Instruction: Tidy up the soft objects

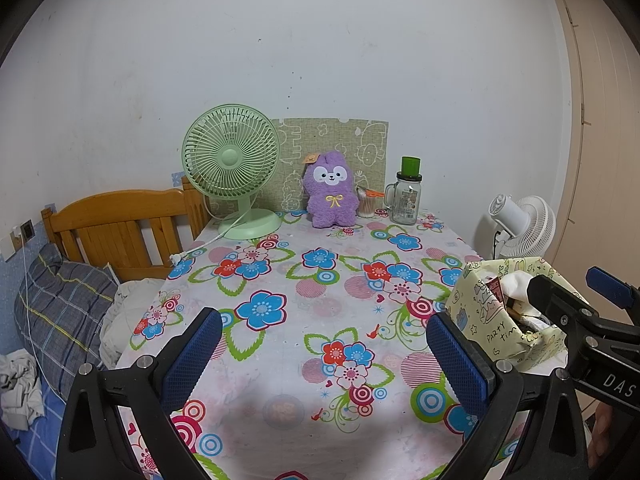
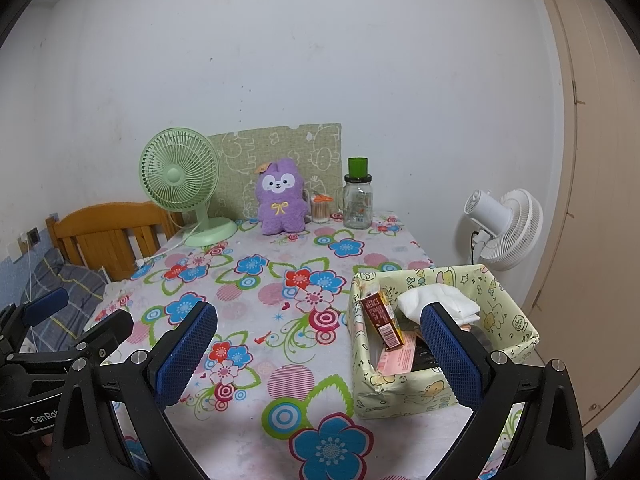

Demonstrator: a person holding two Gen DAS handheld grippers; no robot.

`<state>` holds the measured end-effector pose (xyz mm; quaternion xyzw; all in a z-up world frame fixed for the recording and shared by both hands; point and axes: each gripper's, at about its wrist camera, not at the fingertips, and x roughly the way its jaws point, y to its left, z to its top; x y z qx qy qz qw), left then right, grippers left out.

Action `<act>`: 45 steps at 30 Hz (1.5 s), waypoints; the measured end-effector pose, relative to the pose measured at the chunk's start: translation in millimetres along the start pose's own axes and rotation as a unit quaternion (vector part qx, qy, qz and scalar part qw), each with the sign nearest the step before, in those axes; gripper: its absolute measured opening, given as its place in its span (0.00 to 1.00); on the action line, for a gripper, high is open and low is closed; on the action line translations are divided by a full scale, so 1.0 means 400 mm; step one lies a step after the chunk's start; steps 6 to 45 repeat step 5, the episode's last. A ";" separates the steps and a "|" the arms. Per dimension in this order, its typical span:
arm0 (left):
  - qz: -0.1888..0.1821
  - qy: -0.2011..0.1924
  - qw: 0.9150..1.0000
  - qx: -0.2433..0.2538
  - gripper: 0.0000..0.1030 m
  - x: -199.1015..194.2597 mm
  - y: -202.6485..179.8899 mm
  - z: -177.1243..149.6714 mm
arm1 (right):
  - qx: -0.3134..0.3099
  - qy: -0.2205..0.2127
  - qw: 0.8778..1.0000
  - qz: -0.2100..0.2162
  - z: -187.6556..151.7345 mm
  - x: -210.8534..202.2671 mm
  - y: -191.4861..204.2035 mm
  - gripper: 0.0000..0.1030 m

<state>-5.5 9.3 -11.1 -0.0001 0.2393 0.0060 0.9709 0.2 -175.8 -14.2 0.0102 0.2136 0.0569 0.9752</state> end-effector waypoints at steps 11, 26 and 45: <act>0.000 0.000 1.000 0.000 1.00 0.000 -0.002 0.000 | 0.000 0.000 1.000 -0.001 0.000 0.000 -0.002 1.00; 0.000 0.000 1.000 0.000 1.00 0.000 -0.002 0.000 | 0.000 0.000 1.000 -0.001 0.000 0.000 -0.002 1.00; 0.000 0.000 1.000 0.000 1.00 0.000 -0.002 0.000 | 0.000 0.000 1.000 -0.001 0.000 0.000 -0.002 1.00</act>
